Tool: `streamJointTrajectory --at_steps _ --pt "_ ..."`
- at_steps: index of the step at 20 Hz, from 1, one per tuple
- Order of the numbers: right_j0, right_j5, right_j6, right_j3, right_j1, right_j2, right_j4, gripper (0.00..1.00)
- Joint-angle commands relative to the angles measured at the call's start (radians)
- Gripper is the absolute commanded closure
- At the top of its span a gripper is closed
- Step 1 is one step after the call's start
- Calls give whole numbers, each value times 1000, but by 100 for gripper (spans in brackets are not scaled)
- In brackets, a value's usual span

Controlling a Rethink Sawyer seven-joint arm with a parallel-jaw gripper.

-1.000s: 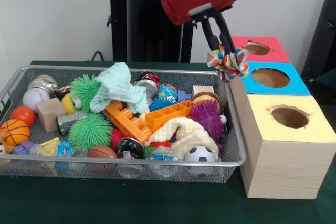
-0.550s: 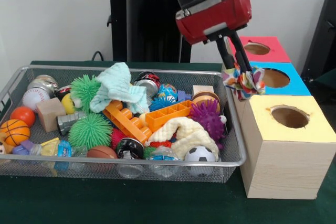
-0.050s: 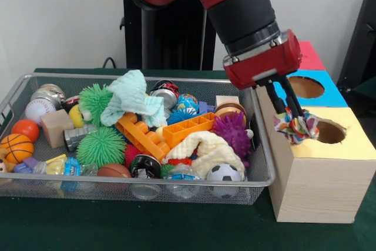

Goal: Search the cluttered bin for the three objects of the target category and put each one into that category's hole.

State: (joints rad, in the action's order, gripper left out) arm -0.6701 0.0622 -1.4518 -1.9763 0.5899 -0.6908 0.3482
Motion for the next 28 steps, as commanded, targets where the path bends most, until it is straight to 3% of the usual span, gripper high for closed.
streamJointTrajectory --at_steps 1,5,9,17,28 --pt "-46 -67 -244 -36 -87 -90 -39 100" --pt "-72 -43 -286 -76 -64 -127 -13 100" --pt "-42 46 -269 -96 -8 -84 15 100" --pt "-78 -47 -294 -117 -96 -159 -11 100" --pt "-90 -51 -254 -130 -145 -184 -38 100"
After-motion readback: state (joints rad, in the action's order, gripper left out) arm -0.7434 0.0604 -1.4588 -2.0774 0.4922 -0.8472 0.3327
